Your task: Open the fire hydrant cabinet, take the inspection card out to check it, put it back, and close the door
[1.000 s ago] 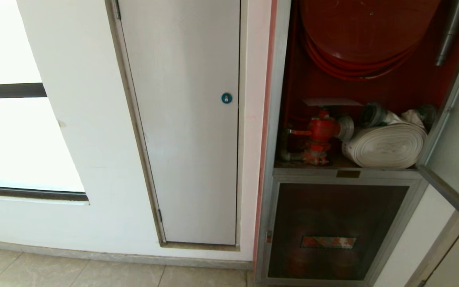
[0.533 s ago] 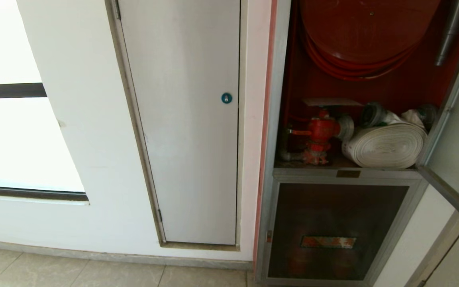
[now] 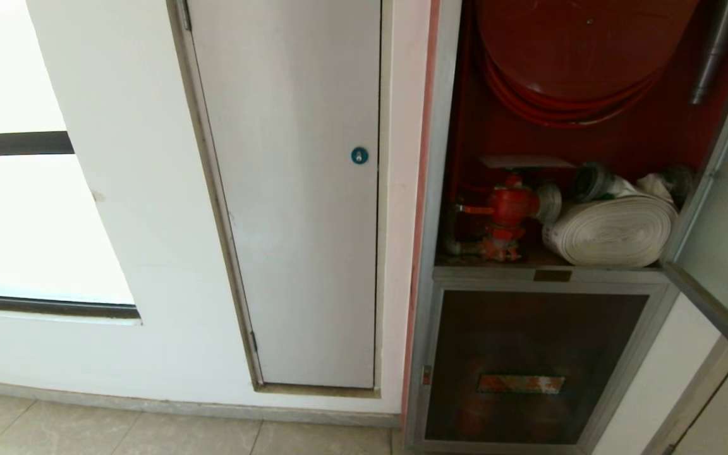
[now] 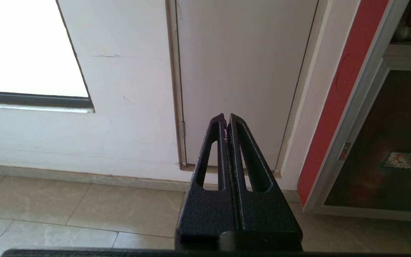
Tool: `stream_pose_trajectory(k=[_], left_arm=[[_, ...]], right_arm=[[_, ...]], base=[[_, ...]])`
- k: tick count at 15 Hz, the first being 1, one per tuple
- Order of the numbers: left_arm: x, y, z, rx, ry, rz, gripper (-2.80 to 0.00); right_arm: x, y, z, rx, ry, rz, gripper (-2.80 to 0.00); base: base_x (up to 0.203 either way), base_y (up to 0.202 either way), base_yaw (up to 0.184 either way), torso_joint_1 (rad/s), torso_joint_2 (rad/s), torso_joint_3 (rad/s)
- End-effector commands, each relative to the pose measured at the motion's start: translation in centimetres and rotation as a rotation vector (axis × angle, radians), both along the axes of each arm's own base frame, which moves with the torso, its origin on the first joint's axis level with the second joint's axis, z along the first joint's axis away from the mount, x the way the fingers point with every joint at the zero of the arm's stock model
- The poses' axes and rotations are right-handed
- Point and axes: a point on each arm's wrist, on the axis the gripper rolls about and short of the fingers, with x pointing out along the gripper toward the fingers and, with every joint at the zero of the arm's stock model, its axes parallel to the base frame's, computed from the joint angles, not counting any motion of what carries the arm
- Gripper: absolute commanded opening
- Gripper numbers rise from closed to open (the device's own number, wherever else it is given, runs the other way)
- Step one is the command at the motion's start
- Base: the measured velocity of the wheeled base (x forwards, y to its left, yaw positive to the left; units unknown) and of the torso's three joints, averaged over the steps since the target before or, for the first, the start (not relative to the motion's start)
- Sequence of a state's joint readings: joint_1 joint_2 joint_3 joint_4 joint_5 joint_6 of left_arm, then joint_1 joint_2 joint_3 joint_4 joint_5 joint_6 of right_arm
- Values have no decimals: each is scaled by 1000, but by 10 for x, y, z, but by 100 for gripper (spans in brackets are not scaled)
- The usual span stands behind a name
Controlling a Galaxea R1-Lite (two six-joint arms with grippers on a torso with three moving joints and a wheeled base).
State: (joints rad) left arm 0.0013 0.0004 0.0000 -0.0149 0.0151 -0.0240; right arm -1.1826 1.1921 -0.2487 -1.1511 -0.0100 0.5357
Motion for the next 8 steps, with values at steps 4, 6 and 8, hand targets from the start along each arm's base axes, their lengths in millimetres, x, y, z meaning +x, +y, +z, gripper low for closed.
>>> stream_pose_trajectory(k=[4,6,8], left_arm=[[0,0,0,-1,-1,1,-280],[0,0,0,-1,-1,1,-280],[0,0,0,-1,-1,1,-280]], right_arm=[[-6,23,2,-55,-11,68,-280],[-6,35,1,-39,-1,127,-280],[-4,41,1,5,27,167,-280]], base=[[0,0,0,0,0,0],[0,0,0,0,0,0],[0,0,0,0,0,0]])
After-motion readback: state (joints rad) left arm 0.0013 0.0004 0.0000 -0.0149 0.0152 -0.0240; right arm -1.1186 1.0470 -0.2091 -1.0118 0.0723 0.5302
